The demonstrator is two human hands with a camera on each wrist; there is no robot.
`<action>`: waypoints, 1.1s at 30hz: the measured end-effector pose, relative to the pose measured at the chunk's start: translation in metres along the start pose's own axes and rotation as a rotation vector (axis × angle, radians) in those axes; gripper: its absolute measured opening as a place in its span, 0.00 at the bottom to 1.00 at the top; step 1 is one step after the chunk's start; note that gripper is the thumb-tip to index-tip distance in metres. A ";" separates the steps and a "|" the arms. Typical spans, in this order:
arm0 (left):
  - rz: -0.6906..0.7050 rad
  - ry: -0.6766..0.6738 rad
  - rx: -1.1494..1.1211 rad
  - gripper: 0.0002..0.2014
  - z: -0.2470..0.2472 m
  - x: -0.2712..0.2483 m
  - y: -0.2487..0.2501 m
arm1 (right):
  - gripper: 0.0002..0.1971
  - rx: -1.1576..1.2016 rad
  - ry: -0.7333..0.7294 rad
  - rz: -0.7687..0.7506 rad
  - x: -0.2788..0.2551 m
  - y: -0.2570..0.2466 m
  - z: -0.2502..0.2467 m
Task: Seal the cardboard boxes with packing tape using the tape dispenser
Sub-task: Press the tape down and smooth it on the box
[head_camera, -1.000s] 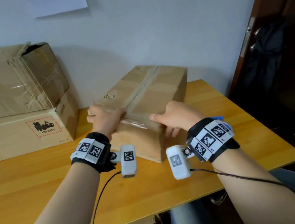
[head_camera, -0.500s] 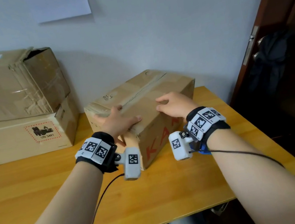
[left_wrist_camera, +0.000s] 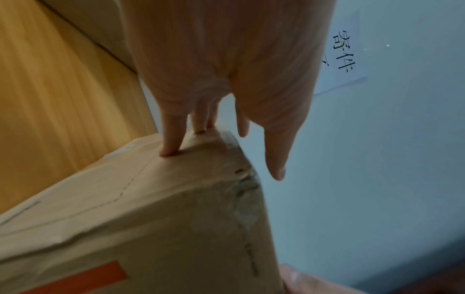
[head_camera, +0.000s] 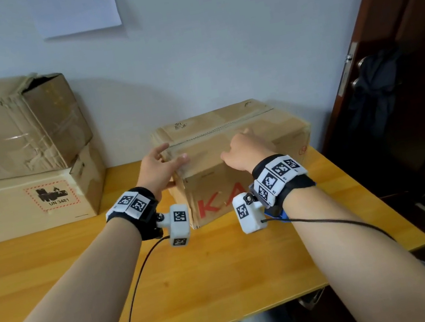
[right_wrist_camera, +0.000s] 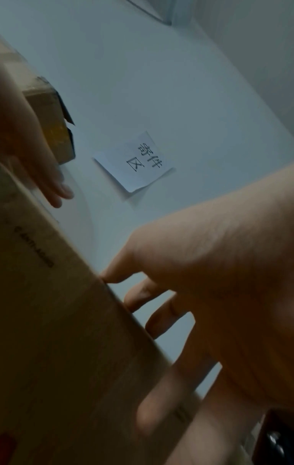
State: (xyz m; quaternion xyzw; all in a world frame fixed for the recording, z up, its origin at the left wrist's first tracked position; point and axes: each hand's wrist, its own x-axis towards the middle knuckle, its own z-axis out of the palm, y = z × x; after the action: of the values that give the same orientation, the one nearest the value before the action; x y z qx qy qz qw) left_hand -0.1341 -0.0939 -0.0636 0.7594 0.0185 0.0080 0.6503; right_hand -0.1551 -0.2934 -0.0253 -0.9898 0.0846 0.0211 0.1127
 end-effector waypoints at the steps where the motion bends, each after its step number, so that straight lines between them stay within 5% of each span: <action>1: 0.002 -0.024 -0.016 0.35 0.002 0.001 -0.002 | 0.18 0.018 0.010 0.009 0.000 0.004 0.000; 4: -0.049 -0.174 -0.012 0.39 0.007 0.001 -0.007 | 0.15 0.033 0.031 0.045 0.001 0.012 -0.004; 8: -0.054 -0.345 0.168 0.57 0.026 0.006 -0.005 | 0.18 0.011 -0.015 0.083 0.008 0.016 -0.004; 14: -0.041 -0.337 0.173 0.51 0.050 0.028 -0.002 | 0.26 0.079 -0.031 0.139 0.025 0.038 -0.010; 17: -0.066 -0.348 0.128 0.51 0.062 0.047 -0.001 | 0.38 0.131 -0.018 0.169 0.050 0.052 -0.003; 21: -0.067 -0.271 0.042 0.38 0.078 0.065 0.003 | 0.51 0.258 -0.001 0.184 0.079 0.060 0.003; 33: -0.057 -0.258 -0.011 0.25 0.092 0.117 0.005 | 0.53 0.446 0.009 0.211 0.144 0.062 0.000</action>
State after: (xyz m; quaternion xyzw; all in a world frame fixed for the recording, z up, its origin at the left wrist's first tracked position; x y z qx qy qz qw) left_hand -0.0136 -0.1807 -0.0742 0.7497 -0.0439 -0.1080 0.6515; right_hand -0.0243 -0.3766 -0.0473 -0.9263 0.1904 0.0089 0.3251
